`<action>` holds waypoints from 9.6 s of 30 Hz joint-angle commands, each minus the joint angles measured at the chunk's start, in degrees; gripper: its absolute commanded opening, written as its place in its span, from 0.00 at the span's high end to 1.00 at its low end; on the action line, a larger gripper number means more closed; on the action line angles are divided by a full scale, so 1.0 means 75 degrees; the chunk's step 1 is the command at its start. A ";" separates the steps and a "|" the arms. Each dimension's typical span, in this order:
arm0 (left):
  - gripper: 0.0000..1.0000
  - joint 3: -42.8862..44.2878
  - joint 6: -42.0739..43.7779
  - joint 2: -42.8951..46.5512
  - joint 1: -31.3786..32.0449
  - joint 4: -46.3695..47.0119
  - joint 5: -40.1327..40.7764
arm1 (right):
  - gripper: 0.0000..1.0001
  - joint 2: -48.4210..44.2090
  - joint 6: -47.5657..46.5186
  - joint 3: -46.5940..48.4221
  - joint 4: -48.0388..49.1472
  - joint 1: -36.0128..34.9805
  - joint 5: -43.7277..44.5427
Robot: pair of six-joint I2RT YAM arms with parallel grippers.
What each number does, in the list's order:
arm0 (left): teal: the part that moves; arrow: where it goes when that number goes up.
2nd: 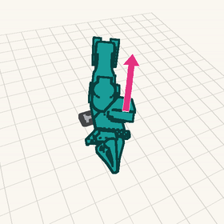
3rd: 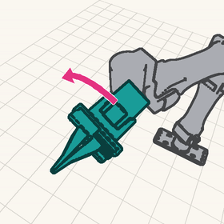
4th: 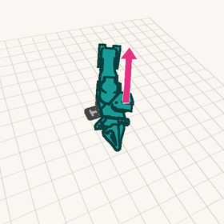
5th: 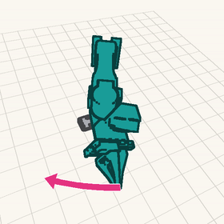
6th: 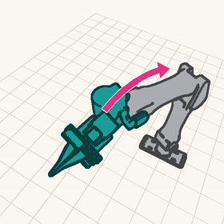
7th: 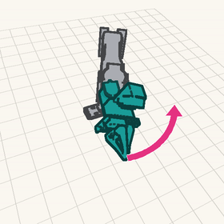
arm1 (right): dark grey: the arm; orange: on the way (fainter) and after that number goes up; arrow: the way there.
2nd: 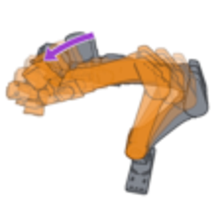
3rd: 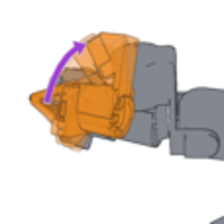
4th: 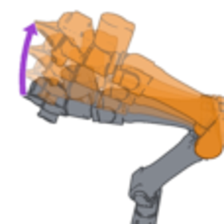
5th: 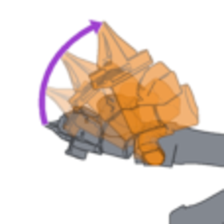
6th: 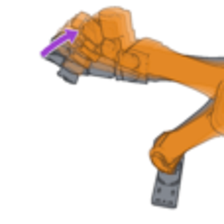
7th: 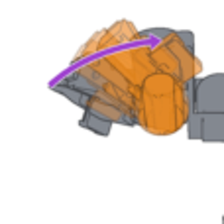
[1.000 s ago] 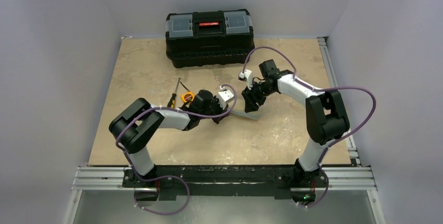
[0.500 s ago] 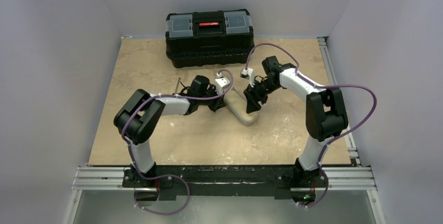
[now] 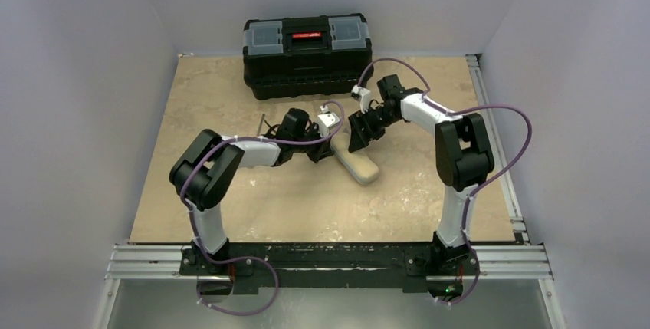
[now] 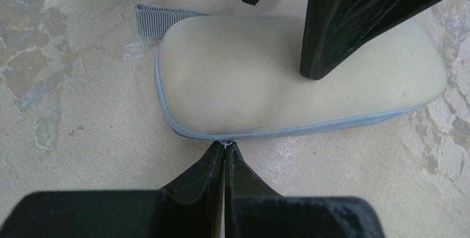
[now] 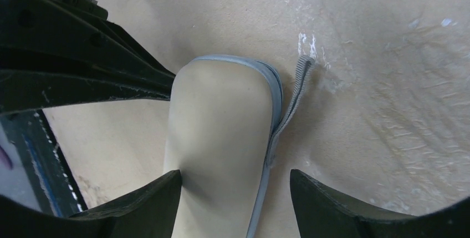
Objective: Open the umbrella
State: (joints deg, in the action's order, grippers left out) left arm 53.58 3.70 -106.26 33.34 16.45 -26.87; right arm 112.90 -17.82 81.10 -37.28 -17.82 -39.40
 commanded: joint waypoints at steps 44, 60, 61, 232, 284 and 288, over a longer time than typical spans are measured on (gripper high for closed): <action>1.00 0.1013 -0.0612 -0.0217 -0.0203 -0.0953 -0.0773 | 0.15 -0.3136 -0.7157 -0.2144 0.0357 0.0389 -0.0591; 1.00 0.0917 -0.0780 -0.0484 -0.0338 -0.0832 -0.0999 | 0.21 -0.1053 -0.4186 -0.0307 0.1101 0.0330 -0.1964; 1.00 0.0918 -0.0776 -0.0497 -0.0339 -0.0833 -0.0993 | 0.20 -0.0955 -0.3316 -0.0292 0.1456 0.0334 -0.1758; 1.00 0.0000 -0.1387 0.0153 0.1141 0.0749 -0.0291 | 1.00 -0.0339 0.2869 -0.1145 0.3369 0.0148 0.0555; 0.39 -0.0587 -0.2108 0.3281 -0.1829 -0.1845 -0.0693 | 0.40 0.0364 0.0479 0.1488 -0.0508 -0.1937 -0.2194; 0.39 -0.0458 -0.2326 0.3092 -0.1935 -0.2065 -0.0599 | 0.40 0.0468 0.0476 0.1178 -0.0194 -0.2162 -0.1924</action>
State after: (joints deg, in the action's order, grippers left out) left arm 48.60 -10.63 -82.06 19.92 1.65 -31.05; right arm 116.31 -13.41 90.32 -40.99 -32.64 -54.63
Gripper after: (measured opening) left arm 0.611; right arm 0.594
